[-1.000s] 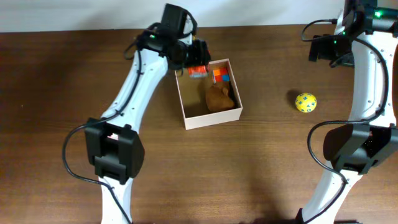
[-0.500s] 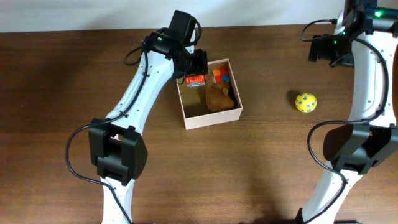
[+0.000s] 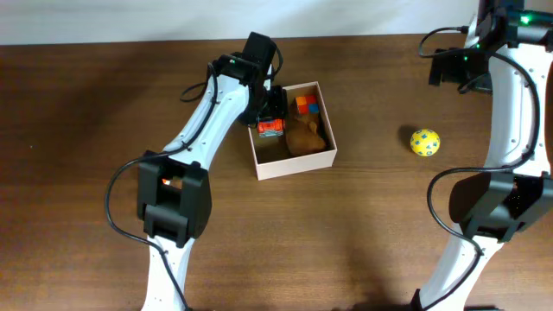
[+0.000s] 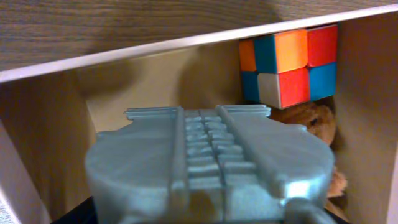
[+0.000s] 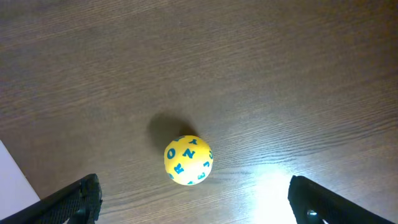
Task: Pack container
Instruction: 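Lower the fire truck into the box's left side and release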
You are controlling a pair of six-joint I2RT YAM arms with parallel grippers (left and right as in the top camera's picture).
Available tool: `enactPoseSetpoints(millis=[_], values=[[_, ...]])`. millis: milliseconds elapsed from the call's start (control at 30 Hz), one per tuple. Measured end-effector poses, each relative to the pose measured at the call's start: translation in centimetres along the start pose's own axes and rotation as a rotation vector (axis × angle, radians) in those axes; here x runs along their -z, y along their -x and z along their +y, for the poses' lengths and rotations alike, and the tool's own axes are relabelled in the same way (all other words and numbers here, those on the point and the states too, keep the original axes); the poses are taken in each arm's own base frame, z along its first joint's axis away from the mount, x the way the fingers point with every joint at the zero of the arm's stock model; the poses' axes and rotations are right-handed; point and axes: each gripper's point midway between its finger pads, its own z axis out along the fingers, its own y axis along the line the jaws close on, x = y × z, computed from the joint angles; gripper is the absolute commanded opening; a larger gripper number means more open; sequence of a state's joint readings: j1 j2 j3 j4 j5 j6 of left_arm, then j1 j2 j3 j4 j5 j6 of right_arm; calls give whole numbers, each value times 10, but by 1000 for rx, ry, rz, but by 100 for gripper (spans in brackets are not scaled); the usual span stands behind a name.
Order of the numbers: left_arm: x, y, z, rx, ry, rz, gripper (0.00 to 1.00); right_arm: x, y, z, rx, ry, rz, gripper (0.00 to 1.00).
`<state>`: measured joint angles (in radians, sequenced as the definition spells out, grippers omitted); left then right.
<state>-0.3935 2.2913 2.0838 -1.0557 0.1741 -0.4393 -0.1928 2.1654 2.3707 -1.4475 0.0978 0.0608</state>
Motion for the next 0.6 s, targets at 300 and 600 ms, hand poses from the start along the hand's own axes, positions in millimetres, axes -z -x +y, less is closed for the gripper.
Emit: enactPoseSetpoints(millis=[300, 600], values=[[0, 5, 9, 1, 54, -26, 43, 0, 0, 0, 0, 0, 0, 99], [1, 19, 14, -1, 91, -93, 43, 0, 0, 0, 0, 0, 0, 99]])
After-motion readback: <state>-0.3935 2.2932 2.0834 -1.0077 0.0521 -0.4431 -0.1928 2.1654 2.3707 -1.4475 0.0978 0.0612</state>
